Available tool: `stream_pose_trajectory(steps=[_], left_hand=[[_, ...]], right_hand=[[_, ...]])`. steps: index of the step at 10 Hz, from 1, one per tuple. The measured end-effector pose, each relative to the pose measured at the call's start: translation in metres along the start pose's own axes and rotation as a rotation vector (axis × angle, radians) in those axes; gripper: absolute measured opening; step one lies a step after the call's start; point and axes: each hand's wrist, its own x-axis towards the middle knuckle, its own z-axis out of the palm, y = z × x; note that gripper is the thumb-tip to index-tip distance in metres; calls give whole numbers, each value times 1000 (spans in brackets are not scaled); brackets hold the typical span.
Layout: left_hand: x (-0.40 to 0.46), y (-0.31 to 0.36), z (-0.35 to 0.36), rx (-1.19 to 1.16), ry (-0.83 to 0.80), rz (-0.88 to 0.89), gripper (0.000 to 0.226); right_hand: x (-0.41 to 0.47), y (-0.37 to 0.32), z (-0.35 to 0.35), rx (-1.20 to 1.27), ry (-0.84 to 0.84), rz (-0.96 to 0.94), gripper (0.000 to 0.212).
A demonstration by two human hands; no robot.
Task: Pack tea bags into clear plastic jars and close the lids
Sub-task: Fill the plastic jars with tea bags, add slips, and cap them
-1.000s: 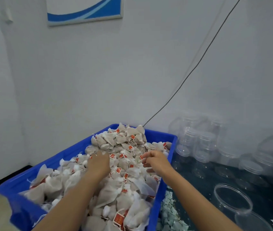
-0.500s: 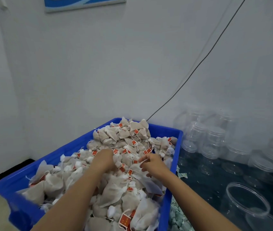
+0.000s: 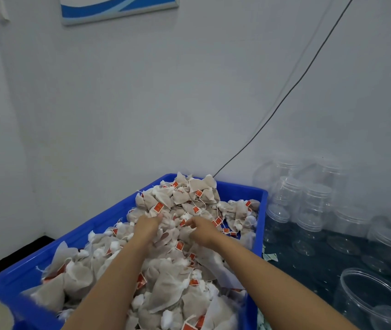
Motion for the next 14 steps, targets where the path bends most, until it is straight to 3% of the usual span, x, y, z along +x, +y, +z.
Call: stream_pose_trajectory(steps=[3,4,6,7,8,9,10,12,13,14], left_hand=[[15,-5,7,56,72,-57,56],[24,-10,5,21,20,17,44],[28,-19,1,0,-9,61,37],[27,-20,1,-34,-40,18,39],[17,-13,0,-140,-86,-147,37],[8,-11,-1,-372,-262,-253,21],[6,-8,-3,-554,-362,-280,22],[-9,0,0,-648,-512,-168,50],[-16,0,-1,-654,-569,-163,48],[-29,0,2,-581,-634,-143,41]], right_hand=[[45,4,39,-327,-190,12,87],[53,4,51,-480,-131,-17,91],[53,8,49,-511,-18,-125,48],[48,5,47,-363,63,-145,40],[42,0,43,-134,176,-197,20],[32,-6,33,82,171,-192,15],[22,-16,17,134,122,-246,11],[-2,-35,-13,288,129,-365,17],[-21,-33,-30,350,52,-346,9],[-42,-25,-50,426,-13,-276,31]])
